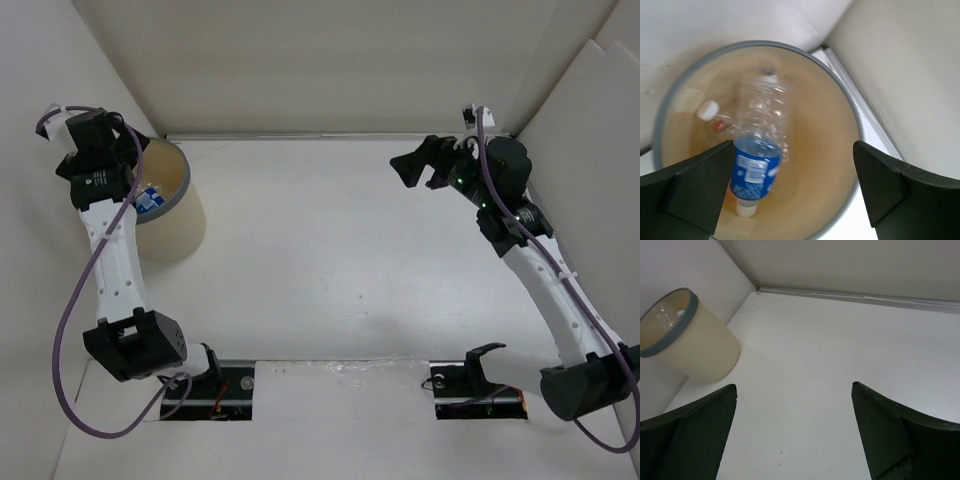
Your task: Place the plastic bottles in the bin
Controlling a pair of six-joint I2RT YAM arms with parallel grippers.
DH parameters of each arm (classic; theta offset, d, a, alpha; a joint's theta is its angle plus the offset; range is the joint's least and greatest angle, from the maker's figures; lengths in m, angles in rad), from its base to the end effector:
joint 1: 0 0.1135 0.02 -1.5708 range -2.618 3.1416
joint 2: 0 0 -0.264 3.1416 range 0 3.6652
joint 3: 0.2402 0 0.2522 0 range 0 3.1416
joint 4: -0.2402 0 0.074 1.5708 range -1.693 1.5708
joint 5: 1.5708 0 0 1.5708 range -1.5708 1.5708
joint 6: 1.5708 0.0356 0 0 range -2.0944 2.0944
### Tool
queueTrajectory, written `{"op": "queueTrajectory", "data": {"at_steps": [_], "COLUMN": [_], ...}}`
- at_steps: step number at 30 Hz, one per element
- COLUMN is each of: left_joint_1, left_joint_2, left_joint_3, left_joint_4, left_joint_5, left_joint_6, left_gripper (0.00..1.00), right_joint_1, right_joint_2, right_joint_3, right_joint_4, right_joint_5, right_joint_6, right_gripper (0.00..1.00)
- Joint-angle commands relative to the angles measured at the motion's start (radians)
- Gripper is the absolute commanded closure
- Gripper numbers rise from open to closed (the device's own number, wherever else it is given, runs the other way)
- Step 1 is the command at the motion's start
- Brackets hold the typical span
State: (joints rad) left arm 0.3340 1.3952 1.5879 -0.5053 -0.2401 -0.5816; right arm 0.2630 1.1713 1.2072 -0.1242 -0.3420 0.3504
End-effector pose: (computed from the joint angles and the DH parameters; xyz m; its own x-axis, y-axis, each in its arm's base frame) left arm 0.2864 0.1084 0.4458 0.0496 -0.5476 -0.8353 -0.6043 0.6494 -0.4616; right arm 0.2548 0.0810 0.4160 -0.2748 0.2609 -0.9254 -0.5038 0.7807 0.3697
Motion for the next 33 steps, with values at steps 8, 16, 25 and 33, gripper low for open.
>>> {"op": "queueTrajectory", "data": {"at_steps": [8,16,25,33], "left_joint_1": [-0.348,-0.348,-0.361,-0.371], "left_joint_2": [-0.352,-0.766,-1.030,-1.072], "left_joint_3": [-0.196,-0.358,-0.298,-0.396], "left_joint_4": [0.096,-0.013,-0.243,-0.185], "left_joint_5": [0.303,0.389,0.355,0.326], "left_joint_6": [0.140,0.183,0.207,0.189], "left_gripper": [0.00,0.00,0.00,0.00], "right_joint_1": [0.301,0.397,0.406,0.406], "right_joint_2": [-0.134,-0.291,-0.489,-0.619], "right_joint_3": [0.311,0.347,0.290,0.227], "right_joint_4": [-0.491,-0.770,-0.879,-0.899], "right_joint_5": [0.670,0.775,0.745,0.802], "right_joint_6": [-0.103,-0.057,-0.057,-0.057], "right_gripper": [0.00,0.00,0.00,0.00]}}
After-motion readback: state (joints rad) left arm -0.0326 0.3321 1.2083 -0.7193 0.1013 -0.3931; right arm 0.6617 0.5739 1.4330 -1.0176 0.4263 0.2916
